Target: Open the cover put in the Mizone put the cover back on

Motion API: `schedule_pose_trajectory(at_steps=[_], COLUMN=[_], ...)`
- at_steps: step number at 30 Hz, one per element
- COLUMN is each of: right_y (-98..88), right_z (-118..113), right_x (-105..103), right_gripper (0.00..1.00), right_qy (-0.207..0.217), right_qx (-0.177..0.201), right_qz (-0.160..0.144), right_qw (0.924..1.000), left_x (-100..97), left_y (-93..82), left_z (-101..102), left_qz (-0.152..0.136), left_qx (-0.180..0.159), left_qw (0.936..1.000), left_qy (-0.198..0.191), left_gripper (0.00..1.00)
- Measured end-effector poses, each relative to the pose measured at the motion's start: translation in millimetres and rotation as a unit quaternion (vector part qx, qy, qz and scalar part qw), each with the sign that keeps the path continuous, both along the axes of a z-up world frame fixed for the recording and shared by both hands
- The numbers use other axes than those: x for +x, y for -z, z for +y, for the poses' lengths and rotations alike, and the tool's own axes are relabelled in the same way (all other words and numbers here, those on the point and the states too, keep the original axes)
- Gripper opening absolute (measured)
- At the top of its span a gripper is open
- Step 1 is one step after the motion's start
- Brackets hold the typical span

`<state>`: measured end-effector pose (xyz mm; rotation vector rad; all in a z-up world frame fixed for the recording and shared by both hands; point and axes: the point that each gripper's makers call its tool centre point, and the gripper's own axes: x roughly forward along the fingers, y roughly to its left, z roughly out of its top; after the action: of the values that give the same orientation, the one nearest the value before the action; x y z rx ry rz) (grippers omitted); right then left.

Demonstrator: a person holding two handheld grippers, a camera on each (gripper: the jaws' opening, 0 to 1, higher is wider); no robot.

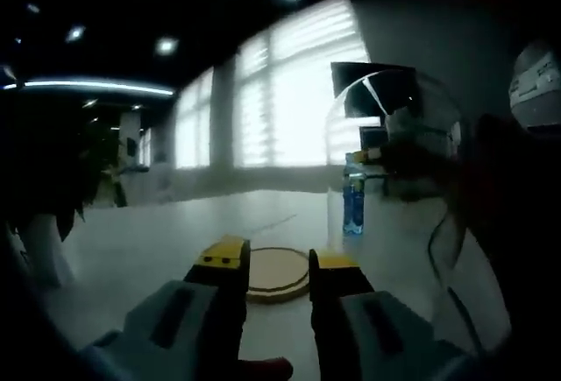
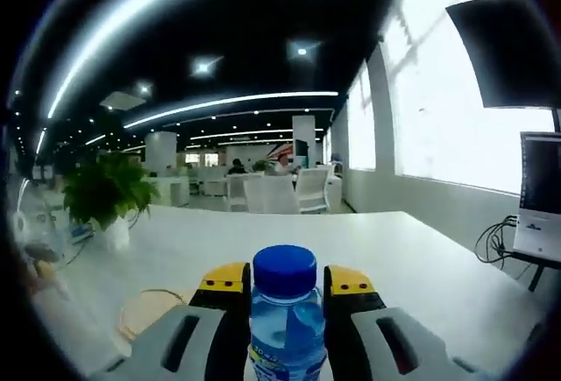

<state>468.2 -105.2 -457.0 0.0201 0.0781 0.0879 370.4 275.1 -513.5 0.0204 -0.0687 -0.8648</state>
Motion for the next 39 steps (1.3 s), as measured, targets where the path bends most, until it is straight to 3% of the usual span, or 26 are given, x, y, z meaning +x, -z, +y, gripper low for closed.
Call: schedule_pose_trajectory(at_steps=[9,13,16,30,39], right_y=[-2.1,-2.4,-2.4,-1.5,-1.9], right_z=[4.2,4.4,5.2,5.5,6.2], right_x=[1.0,0.2,0.5,3.0,3.9], right_gripper=[0.22,0.22,0.22,0.23,0.22], right_qy=[0.007,0.008,0.002,0.008,0.015], right_qx=[0.016,0.008,-0.031,-0.014,-0.034], right_qz=[-0.007,-0.008,-0.012,-0.006,-0.008], right_qw=[0.9998,0.9999,0.9994,0.9999,0.9993], left_x=[1.9,2.7,1.9,4.6,4.8], left_y=[1.5,1.5,1.6,4.8,7.3], left_z=[1.9,3.2,2.2,5.6,4.9], left_qz=[0.0,0.002,0.002,0.012,0.013], left_qx=[0.004,0.001,0.002,0.002,0.007], left_qw=[1.0,1.0,1.0,0.9999,0.9998], left_qy=[-0.005,-0.007,-0.005,-0.011,-0.01], left_gripper=[0.2,0.2,0.2,0.2,0.2])
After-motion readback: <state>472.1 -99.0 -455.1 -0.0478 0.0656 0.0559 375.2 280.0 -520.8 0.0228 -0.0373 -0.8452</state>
